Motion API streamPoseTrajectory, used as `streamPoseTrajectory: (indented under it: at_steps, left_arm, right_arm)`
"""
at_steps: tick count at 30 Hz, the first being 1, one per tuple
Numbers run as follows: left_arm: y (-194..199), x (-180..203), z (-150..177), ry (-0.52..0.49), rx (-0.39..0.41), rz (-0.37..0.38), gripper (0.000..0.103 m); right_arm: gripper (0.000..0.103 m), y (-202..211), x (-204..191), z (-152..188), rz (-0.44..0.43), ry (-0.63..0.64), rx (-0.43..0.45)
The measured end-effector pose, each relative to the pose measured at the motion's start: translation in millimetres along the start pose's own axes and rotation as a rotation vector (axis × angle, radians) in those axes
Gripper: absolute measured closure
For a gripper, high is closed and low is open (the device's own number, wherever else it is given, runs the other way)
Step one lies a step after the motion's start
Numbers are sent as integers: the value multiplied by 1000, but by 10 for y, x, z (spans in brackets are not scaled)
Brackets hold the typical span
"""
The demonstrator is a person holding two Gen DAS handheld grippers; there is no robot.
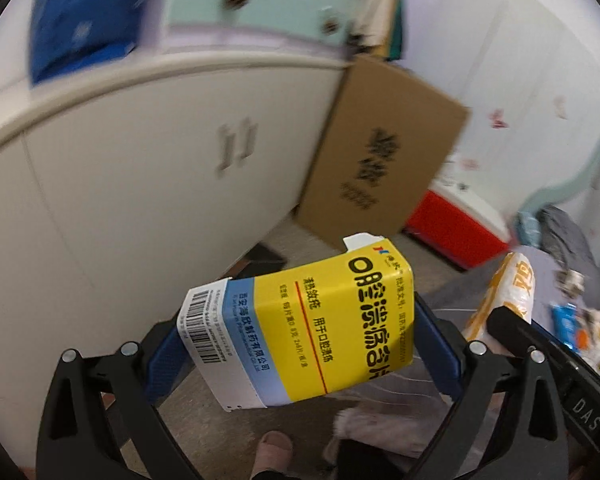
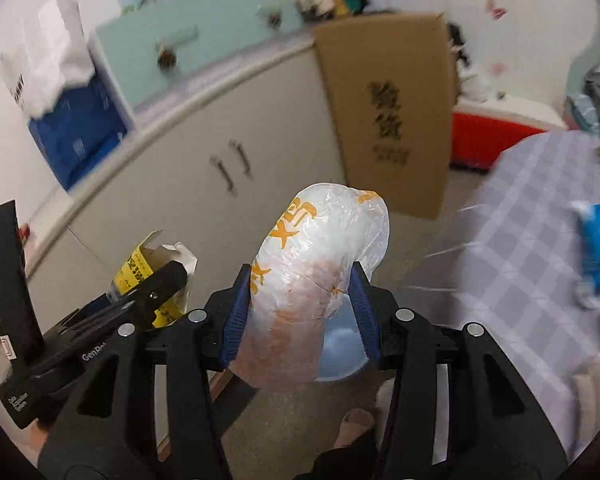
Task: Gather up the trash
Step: 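Carry the box and bag to the blue bin while both tools open to drop them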
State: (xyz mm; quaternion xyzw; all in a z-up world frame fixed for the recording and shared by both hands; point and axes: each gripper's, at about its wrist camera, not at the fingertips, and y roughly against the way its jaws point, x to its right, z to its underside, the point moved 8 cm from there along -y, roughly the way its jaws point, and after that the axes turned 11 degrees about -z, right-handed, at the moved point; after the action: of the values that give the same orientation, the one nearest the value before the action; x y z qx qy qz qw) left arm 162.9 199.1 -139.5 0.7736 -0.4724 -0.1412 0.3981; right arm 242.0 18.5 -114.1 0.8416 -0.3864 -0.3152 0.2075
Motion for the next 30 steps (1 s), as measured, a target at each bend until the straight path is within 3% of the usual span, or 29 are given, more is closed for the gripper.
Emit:
streamPoseTrajectory:
  at_steps: [4, 6, 7, 13, 23, 30]
  left_arm:
    - [-205, 242, 110, 30, -92, -41, 7]
    - [-319, 404, 173, 36, -129, -54, 7]
    - [-376, 482, 206, 38, -146, -56, 7]
    - [-672, 774, 399, 15, -220, -50, 7]
    - [-968, 956, 444, -21, -241, -25, 7]
    - [-1011, 1097, 418, -48, -240, -8, 7]
  right_arm:
    - [49, -548, -35, 115, -7, -16, -62]
    - [27, -844, 28, 184, -19, -41, -100]
    - [24, -919, 47, 206, -20, -50, -108]
    - [21, -1222, 289, 296, 84, -32, -137]
    - [16, -1060, 428, 195, 309, 109, -31]
    - [14, -728, 482, 12, 366, 124, 118]
